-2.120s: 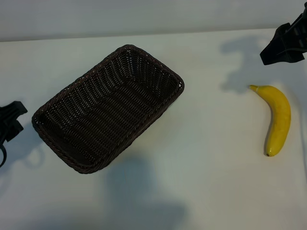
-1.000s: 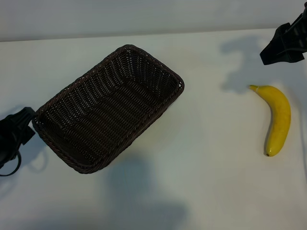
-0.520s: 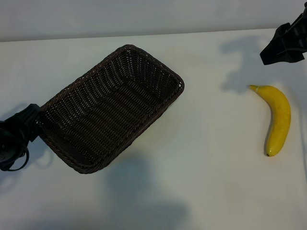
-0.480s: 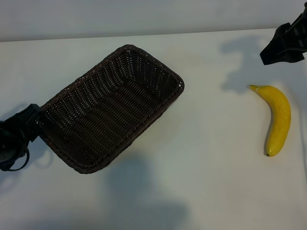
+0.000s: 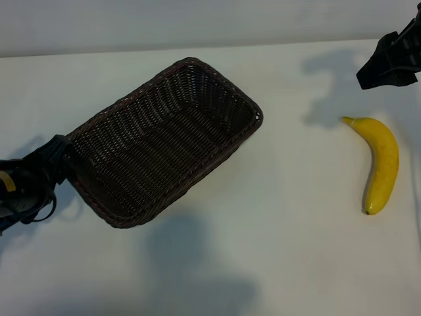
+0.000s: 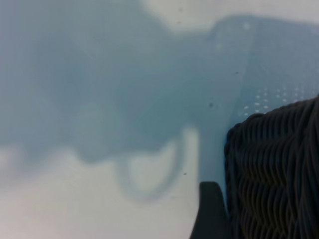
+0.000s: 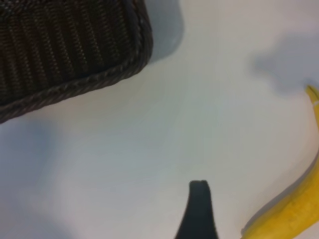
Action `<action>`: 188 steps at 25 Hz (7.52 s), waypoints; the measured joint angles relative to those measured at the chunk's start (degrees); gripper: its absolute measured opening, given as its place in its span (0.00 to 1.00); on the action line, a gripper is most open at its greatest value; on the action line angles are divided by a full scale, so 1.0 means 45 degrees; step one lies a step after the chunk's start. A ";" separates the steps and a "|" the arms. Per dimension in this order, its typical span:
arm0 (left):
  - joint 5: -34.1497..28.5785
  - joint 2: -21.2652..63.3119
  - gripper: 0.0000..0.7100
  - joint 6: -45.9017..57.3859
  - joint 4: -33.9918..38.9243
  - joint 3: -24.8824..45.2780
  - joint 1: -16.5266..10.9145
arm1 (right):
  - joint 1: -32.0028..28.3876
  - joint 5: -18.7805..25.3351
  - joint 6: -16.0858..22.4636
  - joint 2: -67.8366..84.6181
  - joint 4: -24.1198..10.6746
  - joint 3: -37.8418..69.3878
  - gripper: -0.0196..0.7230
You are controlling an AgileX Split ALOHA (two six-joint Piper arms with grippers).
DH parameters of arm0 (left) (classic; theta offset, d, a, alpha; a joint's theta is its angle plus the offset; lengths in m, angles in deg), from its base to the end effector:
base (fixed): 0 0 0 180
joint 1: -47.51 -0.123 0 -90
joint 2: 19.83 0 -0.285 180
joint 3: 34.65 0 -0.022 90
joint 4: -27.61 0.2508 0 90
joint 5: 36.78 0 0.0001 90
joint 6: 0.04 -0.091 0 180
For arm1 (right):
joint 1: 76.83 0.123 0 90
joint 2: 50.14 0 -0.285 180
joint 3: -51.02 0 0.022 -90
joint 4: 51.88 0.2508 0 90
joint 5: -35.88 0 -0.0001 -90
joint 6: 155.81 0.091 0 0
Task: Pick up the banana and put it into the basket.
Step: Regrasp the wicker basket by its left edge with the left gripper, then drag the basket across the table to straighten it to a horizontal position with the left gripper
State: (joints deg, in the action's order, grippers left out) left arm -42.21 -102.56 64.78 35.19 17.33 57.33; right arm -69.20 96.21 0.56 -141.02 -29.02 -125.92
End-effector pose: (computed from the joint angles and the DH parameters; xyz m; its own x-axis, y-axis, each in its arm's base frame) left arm 0.2130 -0.0357 0.1750 -0.5455 -0.7593 -0.3549 -0.5479 0.6435 -0.5345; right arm 0.2892 0.0698 0.3369 -0.8005 -0.3021 -0.5175 -0.4549 0.8686 0.1966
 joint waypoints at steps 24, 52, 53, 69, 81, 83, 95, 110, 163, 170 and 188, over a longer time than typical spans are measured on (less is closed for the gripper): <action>0.0258 0.0288 0.81 -0.0354 -0.0568 0.0053 0.0615 | 0.0000 0.0000 0.0000 0.0000 0.0000 0.0000 0.83; 0.1923 -0.0323 0.81 0.0589 -0.0551 0.0053 0.0625 | 0.0000 0.0059 0.0000 0.0000 0.0238 0.0000 0.83; 0.1923 -0.0350 0.81 0.0589 -0.0551 0.0053 0.0625 | 0.0000 0.0074 0.0000 0.0000 0.0238 0.0000 0.83; 0.0833 -0.1631 0.81 0.0481 -0.0645 -0.1111 0.0625 | 0.0000 0.0112 -0.0040 0.0000 0.0238 0.0000 0.83; 0.0698 -0.2596 0.80 0.0392 -0.0882 -0.1122 0.0757 | 0.0000 0.0112 -0.0157 0.0000 0.0238 0.0000 0.83; 0.0674 -0.2600 0.74 0.0392 -0.0924 -0.1122 0.0757 | 0.0000 0.0112 -0.0157 0.0000 0.0238 0.0000 0.83; 0.0943 -0.2629 0.23 0.0285 -0.0757 -0.1138 0.0757 | 0.0000 0.0207 -0.0157 0.0000 0.0238 0.0000 0.83; -0.2929 -0.1801 0.23 -0.7579 -0.3866 -0.4074 0.0757 | 0.0000 0.0223 -0.0199 0.0000 0.0238 0.0000 0.83; -0.6083 -0.6800 0.23 -1.7608 -0.8562 -0.9448 -0.0716 | 0.0000 0.0277 -0.0241 0.0003 0.0027 0.0000 0.83; -0.5924 -0.7709 0.23 -1.9117 -1.0422 -0.9448 -0.0592 | 0.0000 0.0207 -0.0241 0.0003 0.0005 0.0000 0.83; -0.5919 -0.7969 0.49 -1.9109 -1.1028 -0.9448 -0.0138 | 0.0000 0.0204 -0.0241 0.0003 0.0000 0.0000 0.83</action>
State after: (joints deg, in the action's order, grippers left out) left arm -68.84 -138.42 -21.22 -14.44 -25.18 56.70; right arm -69.20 97.13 -0.52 -141.00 -29.02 -125.92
